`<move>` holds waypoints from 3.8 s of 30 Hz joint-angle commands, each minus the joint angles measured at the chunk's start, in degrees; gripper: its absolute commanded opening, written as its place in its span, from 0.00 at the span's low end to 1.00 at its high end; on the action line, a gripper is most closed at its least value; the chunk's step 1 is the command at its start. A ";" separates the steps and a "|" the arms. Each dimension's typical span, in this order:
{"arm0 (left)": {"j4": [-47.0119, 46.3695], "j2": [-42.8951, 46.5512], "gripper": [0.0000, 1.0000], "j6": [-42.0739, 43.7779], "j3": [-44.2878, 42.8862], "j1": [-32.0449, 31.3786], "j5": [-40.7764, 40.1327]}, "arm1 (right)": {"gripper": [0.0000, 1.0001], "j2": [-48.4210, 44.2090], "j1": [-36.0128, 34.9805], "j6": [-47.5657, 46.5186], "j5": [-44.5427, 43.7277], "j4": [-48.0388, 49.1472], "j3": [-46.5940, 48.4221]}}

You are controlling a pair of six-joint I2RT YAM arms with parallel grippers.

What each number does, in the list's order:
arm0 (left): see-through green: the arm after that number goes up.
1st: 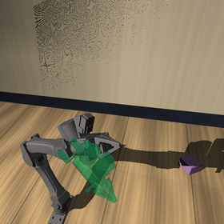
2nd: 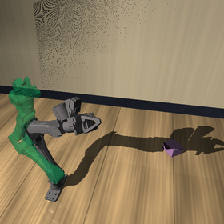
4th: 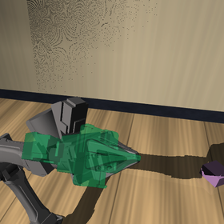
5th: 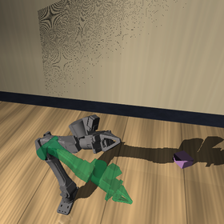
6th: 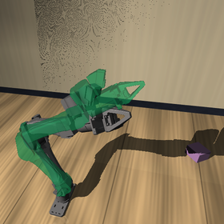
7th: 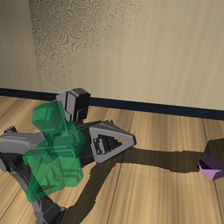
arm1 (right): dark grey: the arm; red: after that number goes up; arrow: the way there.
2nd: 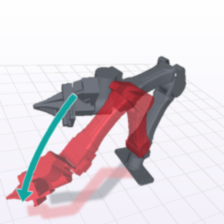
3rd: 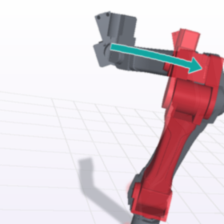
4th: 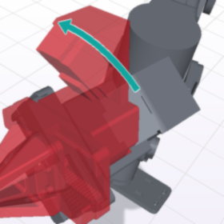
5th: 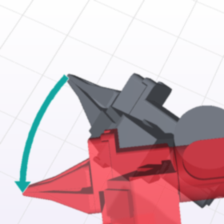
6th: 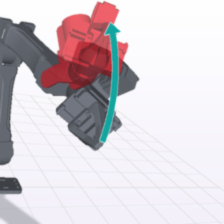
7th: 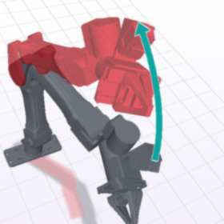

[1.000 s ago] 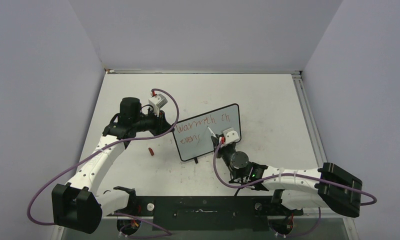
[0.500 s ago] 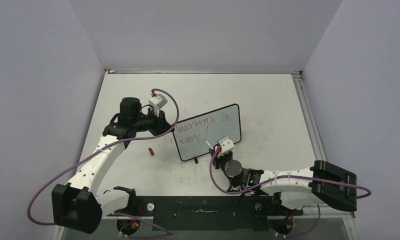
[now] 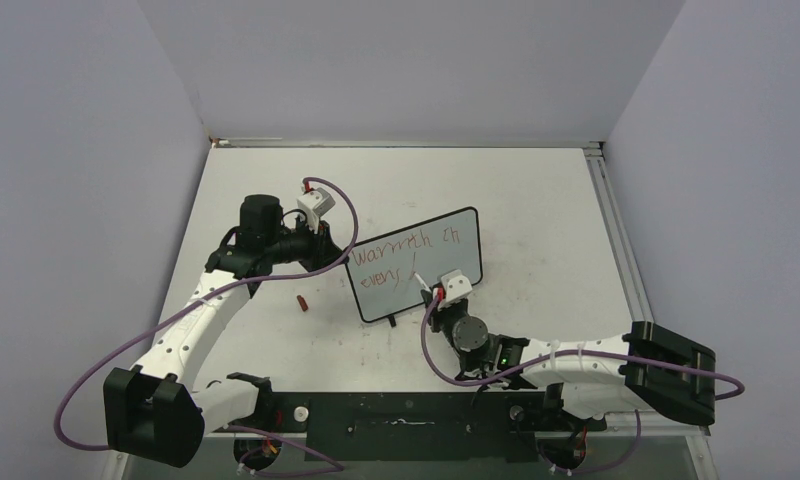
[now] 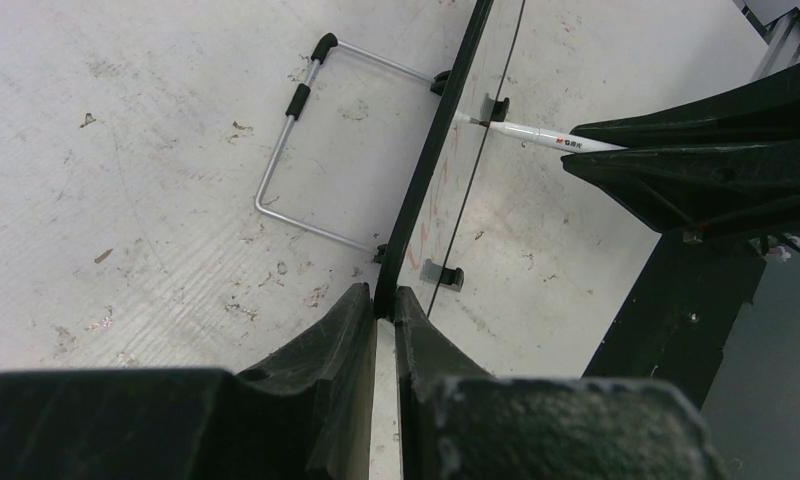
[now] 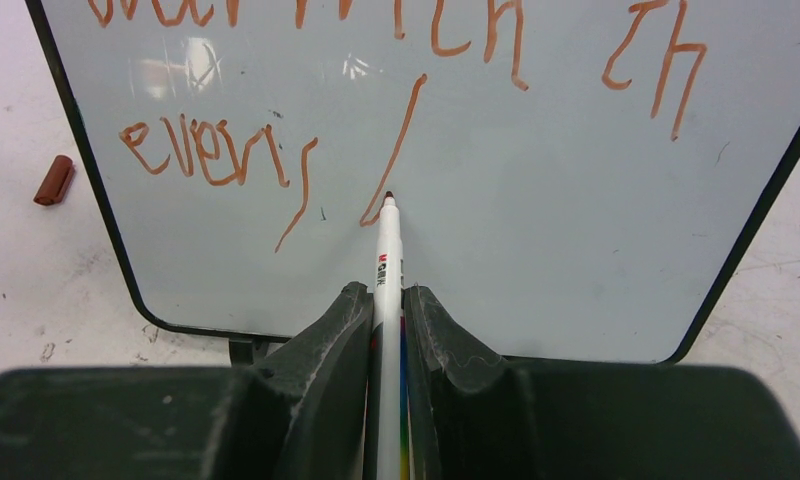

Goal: Write a sentence on the whiteboard

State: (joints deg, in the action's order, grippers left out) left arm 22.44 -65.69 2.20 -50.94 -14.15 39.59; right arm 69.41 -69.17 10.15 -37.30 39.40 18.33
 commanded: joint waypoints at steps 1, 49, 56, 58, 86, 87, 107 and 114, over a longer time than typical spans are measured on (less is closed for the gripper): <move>2.35 -0.03 0.00 0.99 0.40 0.26 -1.53 | 0.05 -1.44 1.33 -1.43 -1.54 3.45 2.15; 2.37 -0.14 0.00 1.00 0.53 0.20 -1.77 | 0.05 -3.75 1.49 -1.57 -0.92 2.14 0.99; 2.40 -0.29 0.00 1.04 0.49 0.23 -1.79 | 0.05 -2.27 2.14 -2.22 -0.06 4.25 1.18; 2.43 -0.31 0.00 1.12 0.49 0.27 -1.75 | 0.05 -1.73 2.49 -2.24 0.43 4.63 1.24; 2.41 -0.38 0.00 1.13 0.40 0.22 -1.62 | 0.05 -3.65 1.89 0.97 -2.62 -0.48 -0.52; 2.43 -0.32 0.00 1.14 0.40 0.24 -1.62 | 0.05 -3.70 2.05 0.44 -2.62 -0.23 -0.18; 2.30 -0.36 0.00 1.06 0.36 0.19 -1.52 | 0.05 -1.83 2.25 3.44 -1.77 -0.93 -1.44; 2.38 -0.38 0.00 1.14 0.42 0.24 -1.56 | 0.05 -1.70 1.10 5.02 -2.68 -2.33 -2.18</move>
State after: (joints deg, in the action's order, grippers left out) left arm 22.44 -65.69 2.20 -50.94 -14.15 39.57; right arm 67.13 -67.59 13.39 -38.65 37.08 16.45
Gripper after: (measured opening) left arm 0.091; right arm 0.151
